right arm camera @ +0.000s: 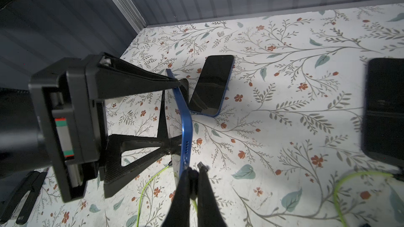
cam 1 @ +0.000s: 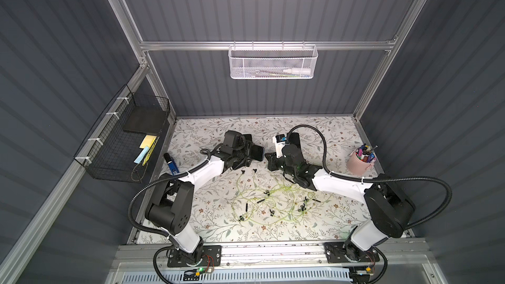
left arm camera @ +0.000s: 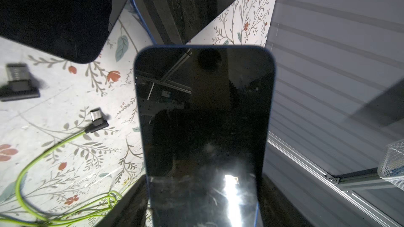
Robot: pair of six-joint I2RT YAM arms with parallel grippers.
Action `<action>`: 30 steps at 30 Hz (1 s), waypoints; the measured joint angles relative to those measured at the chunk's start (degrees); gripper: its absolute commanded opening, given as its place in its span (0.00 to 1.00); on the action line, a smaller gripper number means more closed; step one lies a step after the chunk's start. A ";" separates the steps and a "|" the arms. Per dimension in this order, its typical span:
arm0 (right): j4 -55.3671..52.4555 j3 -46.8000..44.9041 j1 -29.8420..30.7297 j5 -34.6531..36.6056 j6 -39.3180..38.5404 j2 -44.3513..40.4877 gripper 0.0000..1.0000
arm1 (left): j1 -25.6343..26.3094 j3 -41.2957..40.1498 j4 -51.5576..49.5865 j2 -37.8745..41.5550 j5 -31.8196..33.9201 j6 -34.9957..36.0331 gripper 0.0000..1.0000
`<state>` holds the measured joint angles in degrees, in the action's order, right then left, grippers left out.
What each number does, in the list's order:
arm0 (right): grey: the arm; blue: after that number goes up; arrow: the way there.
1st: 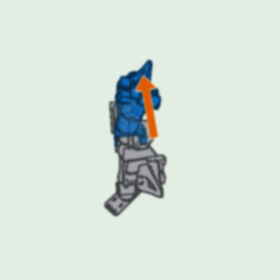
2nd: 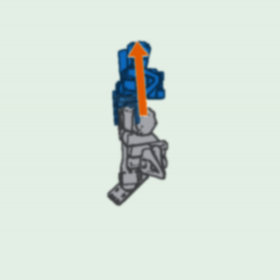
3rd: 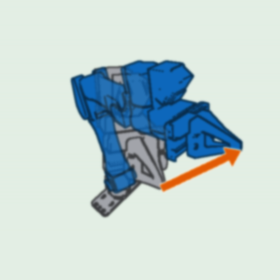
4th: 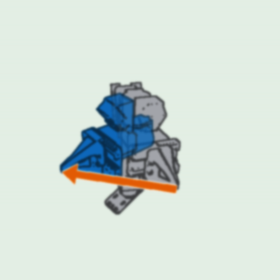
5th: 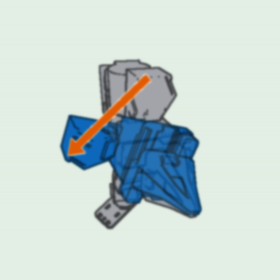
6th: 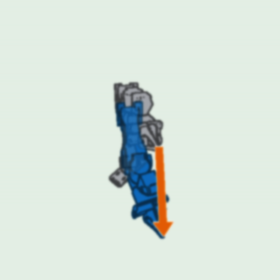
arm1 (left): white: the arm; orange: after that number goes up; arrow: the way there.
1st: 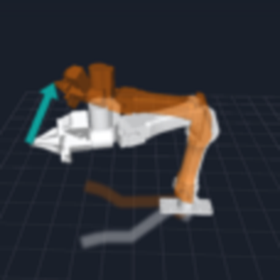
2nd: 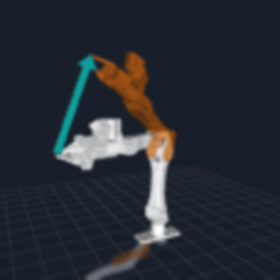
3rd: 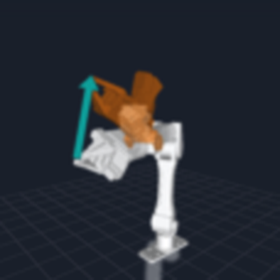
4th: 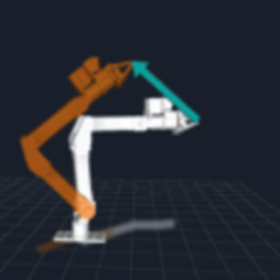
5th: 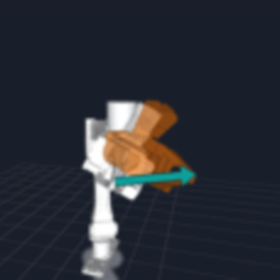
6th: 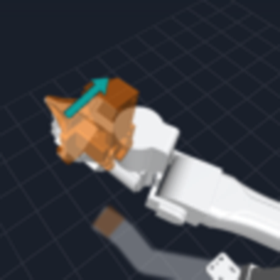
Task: Plug wired earphones into phones
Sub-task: Insert the wired earphone into the phone.
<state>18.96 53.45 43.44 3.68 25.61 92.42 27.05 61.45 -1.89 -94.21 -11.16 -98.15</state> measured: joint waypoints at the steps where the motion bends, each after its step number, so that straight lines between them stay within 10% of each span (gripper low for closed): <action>1: 0.00 0.02 0.07 0.09 0.11 0.11 0.00 | 0.04 0.00 0.00 0.00 0.09 0.00 0.00; 17: 2.25 0.90 -0.35 0.59 1.05 2.80 0.00 | 0.28 0.00 1.14 -0.37 1.55 -0.66 0.00; 23: 2.01 1.01 -2.03 -2.14 2.95 2.99 0.52 | 1.14 0.61 -0.24 -0.96 0.35 1.55 0.00; 30: -5.38 -0.04 -8.15 -6.95 5.27 1.11 0.69 | 2.36 9.27 -9.51 -8.17 2.12 12.70 0.00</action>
<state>13.58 53.41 35.29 -3.27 30.87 93.54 29.41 70.72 -11.40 -102.39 -9.04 -85.45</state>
